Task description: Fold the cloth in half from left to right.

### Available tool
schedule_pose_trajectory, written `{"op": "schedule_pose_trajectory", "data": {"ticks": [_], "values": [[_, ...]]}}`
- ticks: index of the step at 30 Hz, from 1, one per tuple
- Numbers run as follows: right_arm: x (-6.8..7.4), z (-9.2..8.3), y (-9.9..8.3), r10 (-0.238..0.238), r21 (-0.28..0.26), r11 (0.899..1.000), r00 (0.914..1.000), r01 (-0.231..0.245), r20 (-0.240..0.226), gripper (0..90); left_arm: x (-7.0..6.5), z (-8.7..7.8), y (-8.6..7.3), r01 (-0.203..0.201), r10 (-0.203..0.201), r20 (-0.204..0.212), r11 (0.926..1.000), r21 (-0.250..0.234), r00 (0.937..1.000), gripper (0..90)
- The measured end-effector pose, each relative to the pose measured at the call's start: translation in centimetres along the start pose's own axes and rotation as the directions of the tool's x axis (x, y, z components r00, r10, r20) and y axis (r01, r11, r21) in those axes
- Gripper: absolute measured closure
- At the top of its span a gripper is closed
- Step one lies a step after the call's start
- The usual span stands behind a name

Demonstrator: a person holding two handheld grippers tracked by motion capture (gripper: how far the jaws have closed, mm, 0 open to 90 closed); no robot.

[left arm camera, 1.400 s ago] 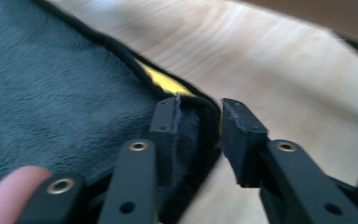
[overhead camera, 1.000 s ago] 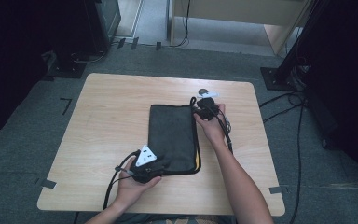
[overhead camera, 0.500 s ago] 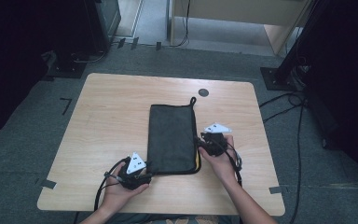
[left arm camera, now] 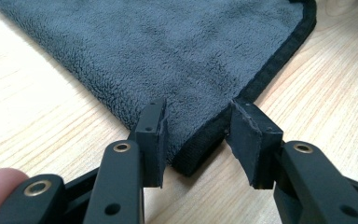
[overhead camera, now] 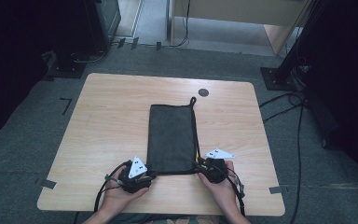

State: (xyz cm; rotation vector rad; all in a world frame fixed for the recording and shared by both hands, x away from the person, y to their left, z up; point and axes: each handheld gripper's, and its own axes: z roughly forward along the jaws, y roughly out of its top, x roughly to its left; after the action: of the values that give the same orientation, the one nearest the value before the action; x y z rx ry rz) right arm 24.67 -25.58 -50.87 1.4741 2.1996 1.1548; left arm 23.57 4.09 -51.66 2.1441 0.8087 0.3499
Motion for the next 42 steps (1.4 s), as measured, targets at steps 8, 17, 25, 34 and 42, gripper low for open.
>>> {"op": "schedule_pose_trajectory", "data": {"ticks": [8,17,25,34,42], "values": [[-0.1,-0.8,-0.3,0.029,0.002,1.000,0.9985,-0.029,-0.046,89.2,0.3,-0.1,-0.1,0.034,-0.034,0.020,0.9994,0.000,0.9992,57.6],[-0.6,-1.1,-0.7,0.019,0.033,0.999,0.9998,-0.019,-0.009,88.7,-0.1,-0.1,-0.1,0.007,-0.007,0.023,1.0000,0.005,0.9997,57.9],[-0.2,-1.2,-0.9,-0.030,0.031,0.999,0.9969,0.028,0.073,80.3,-0.2,-0.2,-0.2,-0.008,0.007,0.025,0.9999,0.007,0.9997,66.7],[-0.8,-1.9,-1.1,-0.011,0.017,1.000,0.9941,0.009,0.108,82.3,-0.6,-0.4,-0.3,-0.054,0.054,-0.006,0.9983,0.019,0.9985,79.4],[-0.2,-1.3,-1.1,0.001,-0.004,1.000,0.9938,0.000,0.111,63.8,-1.7,-0.3,-0.4,-0.131,0.132,-0.033,0.9910,0.029,0.9907,61.7]]}}
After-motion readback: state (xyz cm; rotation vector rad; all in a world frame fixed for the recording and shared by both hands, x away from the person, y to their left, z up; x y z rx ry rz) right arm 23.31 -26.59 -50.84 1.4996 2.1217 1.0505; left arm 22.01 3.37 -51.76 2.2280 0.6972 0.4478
